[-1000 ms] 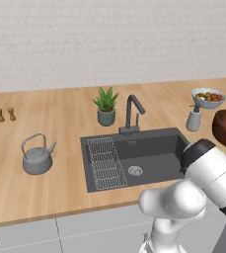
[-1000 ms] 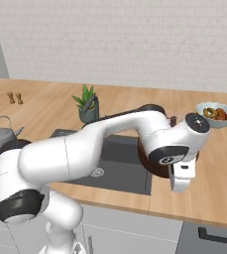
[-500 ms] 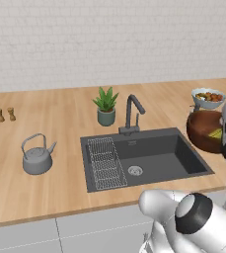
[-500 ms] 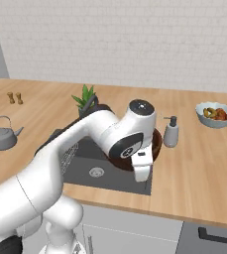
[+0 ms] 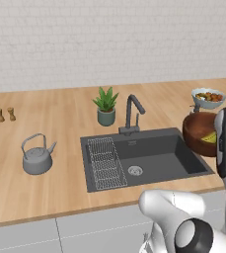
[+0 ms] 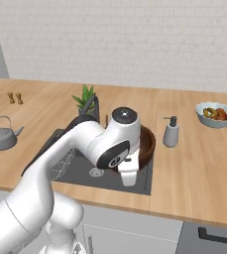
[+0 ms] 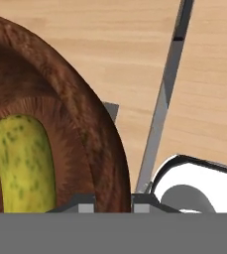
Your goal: Pick the cucumber from the sink and place it in the bowl. Then pick the bowl and place it in the microwave. Then close the microwave door and press the start button.
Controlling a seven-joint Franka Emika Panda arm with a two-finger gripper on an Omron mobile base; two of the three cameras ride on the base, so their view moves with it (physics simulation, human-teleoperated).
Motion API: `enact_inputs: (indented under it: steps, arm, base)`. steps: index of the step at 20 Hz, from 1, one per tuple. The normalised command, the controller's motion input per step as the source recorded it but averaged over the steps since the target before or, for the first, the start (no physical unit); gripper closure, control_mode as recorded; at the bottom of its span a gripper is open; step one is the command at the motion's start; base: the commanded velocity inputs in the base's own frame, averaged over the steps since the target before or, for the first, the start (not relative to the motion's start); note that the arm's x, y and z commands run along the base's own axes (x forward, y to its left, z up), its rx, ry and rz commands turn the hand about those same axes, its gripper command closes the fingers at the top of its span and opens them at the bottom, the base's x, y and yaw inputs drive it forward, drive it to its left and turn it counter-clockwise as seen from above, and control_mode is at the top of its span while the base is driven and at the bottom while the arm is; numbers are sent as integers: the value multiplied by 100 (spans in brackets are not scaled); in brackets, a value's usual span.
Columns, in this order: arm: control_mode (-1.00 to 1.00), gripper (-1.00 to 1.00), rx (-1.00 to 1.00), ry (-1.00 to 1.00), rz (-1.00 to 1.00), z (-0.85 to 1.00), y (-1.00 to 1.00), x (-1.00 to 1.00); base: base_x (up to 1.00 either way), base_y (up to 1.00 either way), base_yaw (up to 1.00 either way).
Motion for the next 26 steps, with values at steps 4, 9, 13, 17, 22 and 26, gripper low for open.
enact_inputs:
  steps: [4, 9, 13, 17, 22, 26]
  arm:
    - [100, 100, 4, 0, -10, 11, -2, -6]
    - [100, 100, 0, 0, 0, 0, 0, 0]
    - [100, 100, 0, 0, 0, 0, 0, 0]
    - [100, 100, 0, 0, 0, 0, 0, 0]
    - [100, 100, 0, 0, 0, 0, 0, 0]
    - [100, 100, 0, 0, 0, 0, 0, 0]
  base:
    - [-4, 0, -12]
    - [-8, -9, -37]
    - [-24, -40, -56]
    - [-19, -30, -76]
    - [-1, -3, -91]
    - [0, 0, -91]
